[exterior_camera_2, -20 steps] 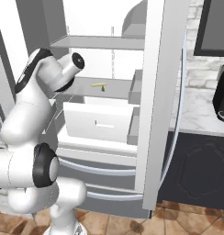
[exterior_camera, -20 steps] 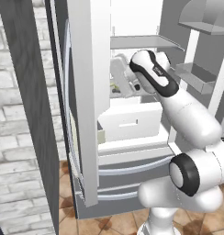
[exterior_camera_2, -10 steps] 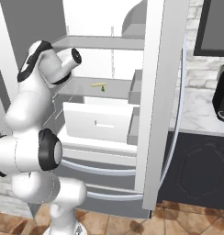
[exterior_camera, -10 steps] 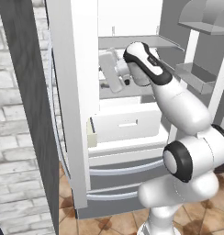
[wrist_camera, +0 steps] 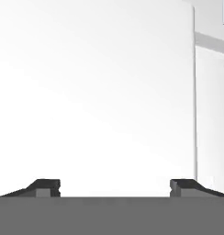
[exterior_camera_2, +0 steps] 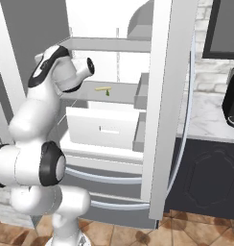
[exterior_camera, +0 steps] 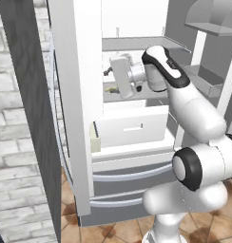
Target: Take the lemon wedge from the fridge and place it on the plate with fish on the dining counter.
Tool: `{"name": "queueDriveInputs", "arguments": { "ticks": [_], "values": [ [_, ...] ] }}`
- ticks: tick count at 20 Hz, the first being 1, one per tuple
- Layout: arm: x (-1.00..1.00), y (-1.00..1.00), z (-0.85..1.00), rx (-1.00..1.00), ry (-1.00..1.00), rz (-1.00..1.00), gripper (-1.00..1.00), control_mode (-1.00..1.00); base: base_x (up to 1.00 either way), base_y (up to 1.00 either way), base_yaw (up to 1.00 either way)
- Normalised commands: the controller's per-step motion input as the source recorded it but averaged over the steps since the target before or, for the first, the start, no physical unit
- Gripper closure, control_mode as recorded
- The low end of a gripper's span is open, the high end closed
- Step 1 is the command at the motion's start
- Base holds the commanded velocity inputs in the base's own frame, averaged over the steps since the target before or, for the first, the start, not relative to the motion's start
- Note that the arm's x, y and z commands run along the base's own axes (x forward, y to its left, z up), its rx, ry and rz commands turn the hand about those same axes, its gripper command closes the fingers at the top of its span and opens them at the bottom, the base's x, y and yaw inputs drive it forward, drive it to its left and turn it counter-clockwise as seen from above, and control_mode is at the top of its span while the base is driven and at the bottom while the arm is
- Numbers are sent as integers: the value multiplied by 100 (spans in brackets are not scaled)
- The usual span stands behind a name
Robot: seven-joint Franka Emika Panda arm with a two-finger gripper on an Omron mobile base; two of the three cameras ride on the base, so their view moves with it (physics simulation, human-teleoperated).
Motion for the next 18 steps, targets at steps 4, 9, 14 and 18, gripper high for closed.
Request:
{"name": "queueDriveInputs", "arguments": {
  "ticks": [4, 9, 14, 18],
  "values": [
    [-100, -75, 0, -36, -7, -8, -100, -100, 0, 0, 0],
    [-100, -62, 0, -51, 0, -13, -100, -100, 0, 0, 0],
    [-100, -63, -6, -60, -1, -11, -100, -100, 0, 0, 0],
    [-100, -90, -24, -65, -7, -6, -100, -100, 0, 0, 0]
  ]
}}
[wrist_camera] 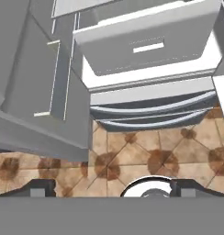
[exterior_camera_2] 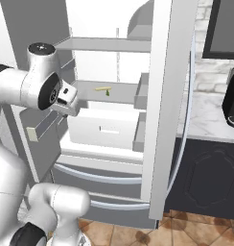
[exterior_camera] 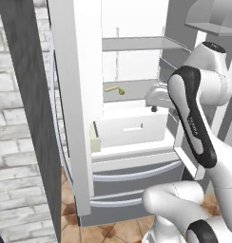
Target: Take the lemon wedge from the fridge and place it on the plate with fish on the dining counter.
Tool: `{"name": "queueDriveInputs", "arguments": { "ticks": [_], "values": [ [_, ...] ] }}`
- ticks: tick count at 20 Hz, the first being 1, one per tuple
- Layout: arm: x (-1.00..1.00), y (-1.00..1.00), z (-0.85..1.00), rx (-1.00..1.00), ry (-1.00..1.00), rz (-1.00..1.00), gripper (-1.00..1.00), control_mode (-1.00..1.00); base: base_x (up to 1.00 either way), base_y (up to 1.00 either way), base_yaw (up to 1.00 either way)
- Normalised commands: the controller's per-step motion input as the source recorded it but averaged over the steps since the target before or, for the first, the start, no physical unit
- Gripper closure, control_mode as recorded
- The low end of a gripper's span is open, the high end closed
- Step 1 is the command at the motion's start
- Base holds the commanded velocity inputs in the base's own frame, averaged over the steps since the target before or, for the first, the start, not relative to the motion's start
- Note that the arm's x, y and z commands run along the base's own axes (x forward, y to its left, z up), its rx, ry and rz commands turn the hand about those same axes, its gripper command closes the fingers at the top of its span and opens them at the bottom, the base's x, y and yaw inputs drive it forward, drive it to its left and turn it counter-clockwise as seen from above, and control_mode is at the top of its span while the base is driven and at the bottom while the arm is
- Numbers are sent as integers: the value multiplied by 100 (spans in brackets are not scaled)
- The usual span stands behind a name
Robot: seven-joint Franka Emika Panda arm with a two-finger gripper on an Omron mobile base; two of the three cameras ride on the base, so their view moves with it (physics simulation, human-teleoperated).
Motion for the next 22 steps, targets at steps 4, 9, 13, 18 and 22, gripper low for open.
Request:
{"name": "queueDriveInputs", "arguments": {
  "ticks": [4, 9, 13, 18, 22],
  "values": [
    [-88, -98, -2, -38, -31, 5, -100, -100, 0, 0, 0],
    [-33, -24, 0, -6, -24, 1, -100, -100, 0, 0, 0],
    [-3, 0, 0, -2, -20, -2, -100, -100, 0, 0, 0],
    [0, 0, 0, 0, -3, 0, -100, -100, 0, 0, 0],
    [0, 0, 0, 0, 0, 0, -100, -100, 0, 0, 0]
  ]
}}
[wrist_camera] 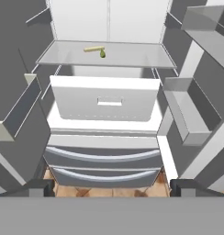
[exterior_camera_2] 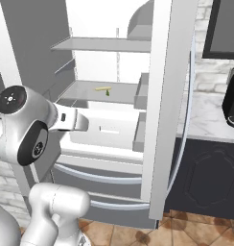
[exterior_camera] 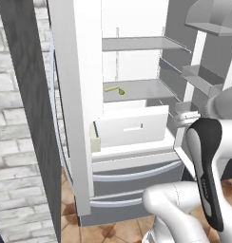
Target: Take the lemon wedge from the fridge and place it on the plate with fish on the dining counter.
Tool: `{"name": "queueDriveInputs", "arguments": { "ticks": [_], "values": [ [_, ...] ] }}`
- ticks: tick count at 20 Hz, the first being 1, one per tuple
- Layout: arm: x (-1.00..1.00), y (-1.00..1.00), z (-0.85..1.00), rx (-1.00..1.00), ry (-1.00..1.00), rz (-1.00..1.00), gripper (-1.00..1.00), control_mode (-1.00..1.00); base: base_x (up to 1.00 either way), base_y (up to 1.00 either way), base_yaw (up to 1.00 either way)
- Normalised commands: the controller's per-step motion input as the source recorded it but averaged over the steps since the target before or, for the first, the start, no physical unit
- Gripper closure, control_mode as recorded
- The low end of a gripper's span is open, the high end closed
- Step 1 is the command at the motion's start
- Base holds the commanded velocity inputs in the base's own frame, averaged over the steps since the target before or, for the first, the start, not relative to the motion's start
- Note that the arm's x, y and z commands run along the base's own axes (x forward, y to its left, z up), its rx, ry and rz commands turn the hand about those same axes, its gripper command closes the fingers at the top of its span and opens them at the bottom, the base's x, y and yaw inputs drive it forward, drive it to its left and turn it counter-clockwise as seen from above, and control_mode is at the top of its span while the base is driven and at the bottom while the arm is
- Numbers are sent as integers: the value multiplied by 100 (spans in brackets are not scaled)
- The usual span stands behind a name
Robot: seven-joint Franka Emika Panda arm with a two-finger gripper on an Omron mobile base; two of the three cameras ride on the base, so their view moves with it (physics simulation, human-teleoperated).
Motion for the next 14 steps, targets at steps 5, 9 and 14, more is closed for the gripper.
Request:
{"name": "queueDriveInputs", "arguments": {
  "ticks": [5, 9, 14],
  "values": [
    [0, 0, 0, 0, 0, 0, -100, -100, 0, 0, 0],
    [0, 0, 0, 0, 0, 0, -100, -100, 0, 0, 0],
    [5, -1, 0, 0, 0, 0, -100, -100, 0, 0, 0]
  ]
}}
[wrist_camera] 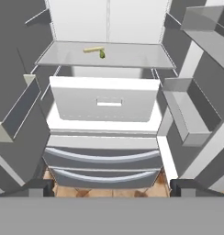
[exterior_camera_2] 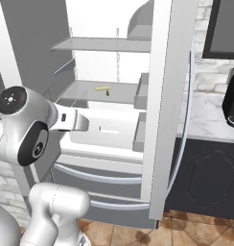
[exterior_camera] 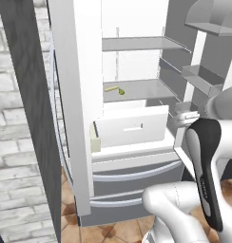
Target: Take the lemon wedge from the fridge and place it on the plate with fish on the dining counter.
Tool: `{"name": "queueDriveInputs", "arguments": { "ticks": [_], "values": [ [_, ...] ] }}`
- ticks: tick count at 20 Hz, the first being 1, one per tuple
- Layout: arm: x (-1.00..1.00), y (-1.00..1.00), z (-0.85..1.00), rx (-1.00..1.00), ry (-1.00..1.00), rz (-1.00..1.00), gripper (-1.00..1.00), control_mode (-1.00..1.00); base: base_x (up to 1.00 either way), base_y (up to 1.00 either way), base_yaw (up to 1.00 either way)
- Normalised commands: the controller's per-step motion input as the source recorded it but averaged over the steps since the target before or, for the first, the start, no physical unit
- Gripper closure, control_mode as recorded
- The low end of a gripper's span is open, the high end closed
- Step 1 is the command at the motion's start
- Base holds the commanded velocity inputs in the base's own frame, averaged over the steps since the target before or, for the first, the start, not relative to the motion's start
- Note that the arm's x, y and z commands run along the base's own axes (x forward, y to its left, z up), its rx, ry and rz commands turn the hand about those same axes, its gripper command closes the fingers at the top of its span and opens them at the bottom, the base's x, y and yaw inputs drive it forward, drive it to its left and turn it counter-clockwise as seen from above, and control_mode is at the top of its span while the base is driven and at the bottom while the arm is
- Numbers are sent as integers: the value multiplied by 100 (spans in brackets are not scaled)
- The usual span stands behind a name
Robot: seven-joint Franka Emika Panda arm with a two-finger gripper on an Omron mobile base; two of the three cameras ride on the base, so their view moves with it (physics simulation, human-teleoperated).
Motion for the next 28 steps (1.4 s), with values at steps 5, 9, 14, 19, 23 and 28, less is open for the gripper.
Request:
{"name": "queueDriveInputs", "arguments": {
  "ticks": [5, 9, 14, 19, 23, 28],
  "values": [
    [0, 0, 0, 0, 0, 0, -100, 100, 74, -8, -3],
    [0, 0, 0, 0, 0, 0, -100, 100, 97, 3, -5],
    [0, 0, 0, 0, 0, 0, -100, 100, 68, 14, -1],
    [0, 0, 0, 0, 0, 0, -100, 100, 49, 11, 0],
    [0, 0, 0, 0, 0, 0, -100, 100, 20, 41, 1],
    [35, 4, 0, 1, -1, 0, -100, -100, 2, 18, 2]
  ]
}}
